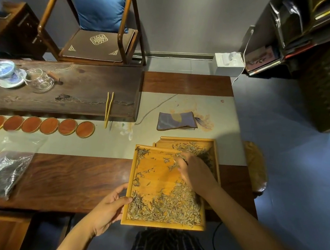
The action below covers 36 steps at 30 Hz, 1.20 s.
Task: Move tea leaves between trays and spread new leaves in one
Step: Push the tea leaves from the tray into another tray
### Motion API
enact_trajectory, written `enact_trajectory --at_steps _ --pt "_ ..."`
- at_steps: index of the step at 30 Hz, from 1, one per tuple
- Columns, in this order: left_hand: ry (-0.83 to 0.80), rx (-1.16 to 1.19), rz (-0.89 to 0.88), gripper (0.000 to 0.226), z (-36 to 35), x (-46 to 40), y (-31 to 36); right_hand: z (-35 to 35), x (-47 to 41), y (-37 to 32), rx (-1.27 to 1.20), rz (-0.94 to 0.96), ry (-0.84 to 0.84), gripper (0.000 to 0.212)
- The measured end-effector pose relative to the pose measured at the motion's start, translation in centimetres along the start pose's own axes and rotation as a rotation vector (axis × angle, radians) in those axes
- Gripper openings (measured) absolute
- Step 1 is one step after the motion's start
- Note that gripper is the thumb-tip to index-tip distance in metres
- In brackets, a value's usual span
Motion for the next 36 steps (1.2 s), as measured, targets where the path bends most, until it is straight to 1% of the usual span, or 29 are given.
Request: enact_trajectory --at_steps 2,5,9,11,14,15,17,19,23,26,32,36 --pt "0.010 -0.014 0.001 0.048 0.1 0.0 -0.1 -0.4 0.1 1.1 0.029 -0.031 -0.002 0.033" --pt "0.024 -0.023 -0.007 0.047 0.4 -0.1 -0.1 0.2 0.2 2.9 0.017 -0.108 0.048 0.028" --pt "0.032 -0.022 -0.015 0.047 0.5 -0.1 0.0 2.4 0.4 3.5 -0.062 -0.175 0.101 0.034" --pt "0.024 -0.024 -0.024 0.048 0.4 -0.1 0.1 3.3 1.0 2.0 -0.133 -0.121 0.084 0.041" --pt "0.012 -0.022 -0.037 0.050 0.1 -0.2 0.3 3.1 3.5 -1.3 -0.257 0.008 -0.074 0.052" --pt "0.011 -0.016 -0.039 0.050 0.1 -0.2 0.3 3.0 4.6 -2.1 -0.268 0.065 -0.100 0.055" --pt "0.010 -0.013 -0.046 0.050 0.0 -0.1 0.4 2.6 6.8 -3.1 -0.189 0.187 -0.110 0.061" --pt "0.007 -0.017 -0.048 0.051 -0.1 -0.1 0.4 2.1 8.2 -2.8 -0.094 0.210 -0.118 0.066" --pt "0.002 -0.044 -0.057 0.049 -0.2 0.0 0.5 1.3 8.1 -1.0 -0.091 0.083 -0.132 0.073" --pt "-0.002 -0.061 -0.050 0.049 -0.3 0.0 0.4 0.9 6.8 0.3 -0.128 0.002 -0.145 0.073" --pt "0.005 -0.075 -0.064 0.046 -0.3 0.1 0.2 1.3 3.9 2.4 -0.083 -0.116 -0.090 0.063" --pt "0.000 -0.058 -0.066 0.045 -0.2 0.3 0.2 1.3 2.6 3.5 -0.033 -0.183 -0.009 0.046"
Point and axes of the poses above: each hand's wrist, its own x-axis away from the middle knuckle, its own z-axis out of the back of the hand, y = z × x, the point moved 8 cm from there along -x, towards the middle knuckle, and after that the axes turned 10 degrees about y, right-handed, at the moved point
